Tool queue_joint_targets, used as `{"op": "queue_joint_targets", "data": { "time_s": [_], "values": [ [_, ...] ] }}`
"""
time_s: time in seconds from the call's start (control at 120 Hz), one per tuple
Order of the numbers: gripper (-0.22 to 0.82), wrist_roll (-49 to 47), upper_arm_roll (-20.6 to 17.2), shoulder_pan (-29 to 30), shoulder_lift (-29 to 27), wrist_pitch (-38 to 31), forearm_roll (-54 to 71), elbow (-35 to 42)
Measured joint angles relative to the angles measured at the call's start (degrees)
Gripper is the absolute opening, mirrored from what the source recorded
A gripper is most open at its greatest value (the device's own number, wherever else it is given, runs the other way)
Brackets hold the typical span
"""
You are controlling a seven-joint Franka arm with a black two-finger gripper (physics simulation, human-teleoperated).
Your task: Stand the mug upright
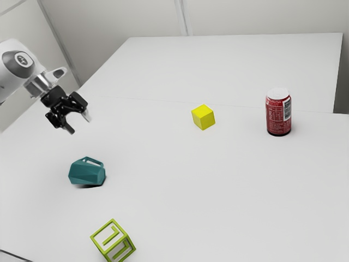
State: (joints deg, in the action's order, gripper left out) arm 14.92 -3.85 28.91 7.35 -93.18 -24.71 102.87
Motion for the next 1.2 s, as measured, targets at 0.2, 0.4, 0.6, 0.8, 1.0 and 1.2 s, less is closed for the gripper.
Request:
{"op": "queue_joint_targets", "data": {
  "time_s": [0.2, 0.4, 0.6, 0.8, 1.0, 1.2],
  "values": [
    [0.59, 3.7, -1.9, 6.9, 5.3, 0.1, -5.0, -1.0],
    [0.59, 7.1, -5.0, 14.8, 10.6, 0.6, -6.5, -1.3],
    [0.6, 9.7, -5.2, 16.2, 15.2, 0.1, -6.5, -1.0],
    [0.58, 11.5, -5.3, 16.0, 15.9, -0.2, -6.6, 2.4],
    [0.53, 12.7, -6.3, 15.9, 15.8, -0.9, -8.2, 4.7],
    [0.39, 13.5, -7.6, 15.9, 14.8, -1.5, -10.8, 6.2]
  ]
}}
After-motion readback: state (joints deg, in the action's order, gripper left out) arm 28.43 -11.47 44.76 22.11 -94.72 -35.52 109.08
